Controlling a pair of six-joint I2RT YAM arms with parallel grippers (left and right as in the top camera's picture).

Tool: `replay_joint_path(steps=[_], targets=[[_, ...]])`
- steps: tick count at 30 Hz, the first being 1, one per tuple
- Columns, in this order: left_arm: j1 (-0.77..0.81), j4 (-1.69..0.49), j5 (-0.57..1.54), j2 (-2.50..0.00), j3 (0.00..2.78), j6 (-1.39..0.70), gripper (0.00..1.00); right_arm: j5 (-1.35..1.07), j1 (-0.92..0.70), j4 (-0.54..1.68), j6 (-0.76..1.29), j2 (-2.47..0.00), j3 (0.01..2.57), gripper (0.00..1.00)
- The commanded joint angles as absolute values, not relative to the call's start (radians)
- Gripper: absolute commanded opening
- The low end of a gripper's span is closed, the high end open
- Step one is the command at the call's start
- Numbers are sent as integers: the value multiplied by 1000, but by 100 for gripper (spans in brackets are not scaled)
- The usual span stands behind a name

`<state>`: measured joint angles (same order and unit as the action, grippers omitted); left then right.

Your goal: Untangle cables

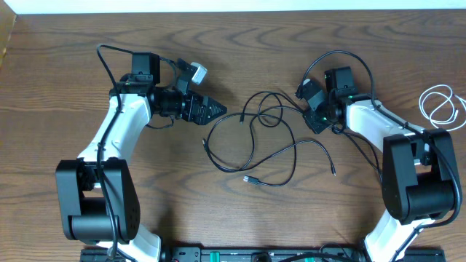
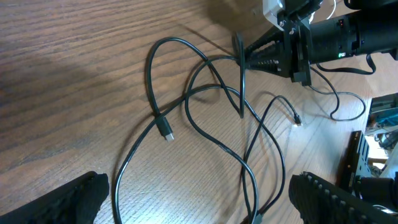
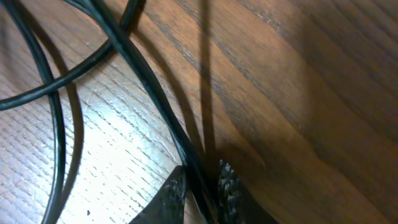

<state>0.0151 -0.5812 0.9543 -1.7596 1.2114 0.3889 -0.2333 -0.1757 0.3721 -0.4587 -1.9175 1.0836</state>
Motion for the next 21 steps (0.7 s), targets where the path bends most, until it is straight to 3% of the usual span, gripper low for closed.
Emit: replay_joint_path(steps=[1, 4, 6, 21], targets=[[12, -581, 948, -1738, 1205, 380, 98, -262, -178, 417, -442, -2015, 1013, 18], [12, -574, 948, -1738, 1205, 368, 98, -320, -178, 424, -442, -2015, 1013, 18], [12, -566, 947, -1738, 1205, 345, 98, -356, -178, 425, -441, -2015, 1013, 2], [12, -540, 612, -1739, 1205, 72, 98, -418, -178, 420, -341, -2015, 1013, 1]])
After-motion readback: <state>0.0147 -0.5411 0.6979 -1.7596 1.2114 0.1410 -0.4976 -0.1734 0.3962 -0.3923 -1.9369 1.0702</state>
